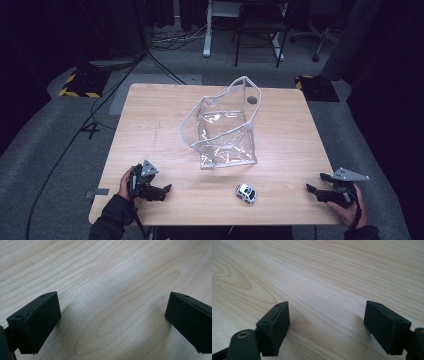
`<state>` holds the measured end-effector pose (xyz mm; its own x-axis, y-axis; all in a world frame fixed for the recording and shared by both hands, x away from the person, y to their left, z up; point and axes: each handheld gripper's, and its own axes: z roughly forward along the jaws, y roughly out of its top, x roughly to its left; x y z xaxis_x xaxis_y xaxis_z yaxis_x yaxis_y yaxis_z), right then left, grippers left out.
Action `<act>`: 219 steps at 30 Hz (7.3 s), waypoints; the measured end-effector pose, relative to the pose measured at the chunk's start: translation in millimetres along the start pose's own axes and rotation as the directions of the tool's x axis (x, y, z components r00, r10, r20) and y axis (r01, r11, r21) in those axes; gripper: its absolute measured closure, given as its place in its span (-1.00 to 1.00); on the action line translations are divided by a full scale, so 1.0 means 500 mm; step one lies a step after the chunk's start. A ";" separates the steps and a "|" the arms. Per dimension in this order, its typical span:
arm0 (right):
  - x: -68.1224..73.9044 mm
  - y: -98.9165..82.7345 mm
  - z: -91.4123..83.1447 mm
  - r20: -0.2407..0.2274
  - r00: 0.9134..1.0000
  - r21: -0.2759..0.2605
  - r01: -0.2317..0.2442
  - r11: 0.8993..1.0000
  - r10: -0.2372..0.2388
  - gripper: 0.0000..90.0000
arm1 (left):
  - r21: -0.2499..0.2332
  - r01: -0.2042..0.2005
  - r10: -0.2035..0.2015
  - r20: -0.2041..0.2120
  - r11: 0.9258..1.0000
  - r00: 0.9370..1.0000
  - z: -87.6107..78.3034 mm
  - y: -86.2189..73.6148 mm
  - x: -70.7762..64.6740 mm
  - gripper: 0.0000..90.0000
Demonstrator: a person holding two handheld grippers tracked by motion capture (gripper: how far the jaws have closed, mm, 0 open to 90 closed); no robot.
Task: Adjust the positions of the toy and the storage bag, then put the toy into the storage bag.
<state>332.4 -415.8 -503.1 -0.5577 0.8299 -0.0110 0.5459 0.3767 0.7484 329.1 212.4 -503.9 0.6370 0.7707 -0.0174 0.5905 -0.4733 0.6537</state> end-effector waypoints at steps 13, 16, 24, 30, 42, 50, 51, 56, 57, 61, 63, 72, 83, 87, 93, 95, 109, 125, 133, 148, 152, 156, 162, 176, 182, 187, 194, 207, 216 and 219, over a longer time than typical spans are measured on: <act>0.019 0.009 0.008 -0.021 0.999 0.000 0.034 0.999 -0.034 -0.54 | -0.001 0.013 -0.013 -0.006 1.000 1.000 -0.003 -0.004 -0.001 -0.99; 0.036 0.013 0.013 -0.064 0.996 -0.003 0.063 0.998 -0.063 -0.52 | 0.002 0.005 -0.005 -0.014 1.000 1.000 -0.003 -0.002 0.001 -0.99; 0.119 0.048 0.052 -0.221 0.956 -0.023 0.195 0.981 -0.195 -0.46 | 0.005 0.003 -0.003 -0.008 1.000 1.000 -0.003 -0.001 0.002 -0.99; 0.208 0.078 0.085 -0.332 0.899 -0.057 0.284 0.957 -0.287 -0.42 | 0.004 0.003 -0.003 -0.008 1.000 1.000 -0.003 -0.001 0.002 -0.99; 0.256 0.088 0.098 -0.354 0.879 -0.051 0.324 0.945 -0.320 -0.62 | 0.003 0.009 -0.009 -0.017 1.000 1.000 -0.003 -0.002 0.001 -0.99; 0.286 0.098 0.110 -0.373 0.864 -0.055 0.344 0.937 -0.339 -0.67 | 0.005 0.010 -0.010 -0.018 1.000 1.000 -0.003 -0.002 0.001 -0.99; 0.286 0.098 0.110 -0.373 0.864 -0.055 0.344 0.937 -0.339 -0.67 | 0.005 0.010 -0.010 -0.018 1.000 1.000 -0.003 -0.002 0.001 -0.99; 0.340 0.120 0.135 -0.394 0.855 -0.057 0.345 0.937 -0.339 -0.68 | 0.001 0.013 -0.013 -0.023 1.000 1.000 -0.003 -0.002 0.000 -0.99; 0.340 0.120 0.135 -0.394 0.855 -0.057 0.345 0.937 -0.339 -0.68 | 0.001 0.013 -0.013 -0.023 1.000 1.000 -0.003 -0.002 0.000 -0.99; 0.344 0.126 0.141 -0.387 0.861 -0.057 0.336 0.940 -0.331 -0.68 | 0.001 0.013 -0.013 -0.022 1.000 1.000 -0.003 -0.002 0.000 -0.99; 0.347 0.127 0.141 -0.382 0.868 -0.039 0.327 0.944 -0.316 -0.68 | 0.001 0.013 -0.013 -0.022 1.000 1.000 -0.003 -0.002 0.000 -0.99; 0.357 0.146 0.162 -0.376 0.870 -0.057 0.321 0.945 -0.319 -0.53 | 0.001 0.014 -0.014 -0.022 1.000 1.000 -0.003 -0.002 0.000 -0.99; 0.328 0.142 0.153 -0.323 0.904 -0.074 0.271 0.960 -0.280 0.07 | 0.000 0.015 -0.015 -0.023 1.000 1.000 -0.003 -0.002 -0.001 -0.99; 0.305 0.137 0.148 -0.298 0.919 -0.065 0.251 0.966 -0.259 0.07 | 0.000 0.014 -0.014 -0.023 1.000 1.000 -0.003 -0.002 -0.001 -0.99; 0.251 0.125 0.134 -0.241 0.946 -0.058 0.211 0.976 -0.219 0.07 | -0.001 0.015 -0.015 -0.023 1.000 1.000 -0.003 -0.002 -0.001 -0.99; 0.235 0.123 0.133 -0.229 0.954 -0.052 0.186 0.981 -0.193 0.07 | 0.000 0.015 -0.015 -0.023 1.000 1.000 -0.003 -0.002 -0.001 -0.99; 0.151 0.117 0.124 -0.145 0.982 -0.030 0.121 0.992 -0.124 0.07 | 0.000 0.015 -0.015 -0.023 1.000 1.000 -0.003 -0.002 -0.001 -0.99; 0.024 0.124 0.136 -0.010 1.000 -0.033 0.011 0.999 -0.011 0.07 | 0.000 0.015 -0.015 -0.023 1.000 1.000 -0.003 -0.002 -0.001 -0.99; -0.026 0.148 0.161 -0.051 0.998 -0.043 -0.030 0.999 0.028 0.07 | 0.000 0.017 -0.017 -0.023 1.000 1.000 -0.003 -0.003 -0.001 -0.99; -0.029 0.183 0.203 0.022 1.000 -0.028 -0.005 1.000 0.005 -0.03 | -0.002 0.034 -0.034 -0.039 0.999 0.999 -0.007 -0.007 -0.004 -0.99; -0.037 0.176 0.195 -0.001 0.999 -0.026 -0.042 0.999 0.042 -0.16 | -0.003 0.033 -0.033 -0.035 0.999 0.999 -0.006 -0.007 -0.003 -0.99; -0.040 0.165 0.183 -0.020 0.999 -0.027 -0.026 0.999 0.025 -0.18 | -0.004 0.035 -0.035 -0.038 0.999 0.999 -0.006 -0.007 -0.004 -0.99; -0.046 0.150 0.166 -0.024 0.999 -0.022 -0.033 0.999 0.032 -0.27 | -0.003 0.035 -0.035 -0.039 0.999 0.999 -0.006 -0.007 -0.004 -0.99; -0.037 0.137 0.153 0.021 1.000 -0.012 -0.020 1.000 0.020 -0.30 | -0.005 0.039 -0.039 -0.039 0.999 0.998 -0.006 -0.007 -0.004 -0.99; -0.034 0.137 0.151 -0.004 1.000 -0.025 -0.001 1.000 0.001 0.02 | -0.005 0.037 -0.037 -0.039 0.999 0.999 -0.006 -0.007 -0.004 -0.99; -0.030 0.139 0.152 -0.001 1.000 -0.032 -0.002 0.999 0.002 0.08 | 0.001 0.036 -0.036 -0.019 0.999 0.999 -0.005 -0.006 -0.003 -0.99; -0.032 0.138 0.152 0.002 1.000 -0.031 0.007 1.000 -0.007 0.08 | 0.000 0.035 -0.035 -0.021 0.999 0.999 -0.005 -0.006 -0.003 -0.99; -0.032 0.138 0.153 0.005 1.000 -0.031 0.005 1.000 -0.005 0.08 | 0.003 0.025 -0.025 -0.028 1.000 0.999 -0.005 -0.004 0.000 -0.99; -0.032 0.138 0.152 -0.002 1.000 -0.031 0.002 1.000 -0.002 0.08 | 0.001 0.022 -0.022 -0.023 1.000 0.999 -0.004 -0.004 0.000 -0.99; -0.031 0.139 0.152 -0.005 1.000 -0.033 -0.007 0.999 0.007 0.08 | 0.003 0.024 -0.024 -0.021 1.000 1.000 -0.004 -0.004 0.000 -0.99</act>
<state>426.7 -371.3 -501.6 -0.5574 0.8302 -0.0026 0.5287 0.3574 0.7699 327.0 214.2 -503.5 0.6123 0.7904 -0.0175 0.6070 -0.4558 0.6510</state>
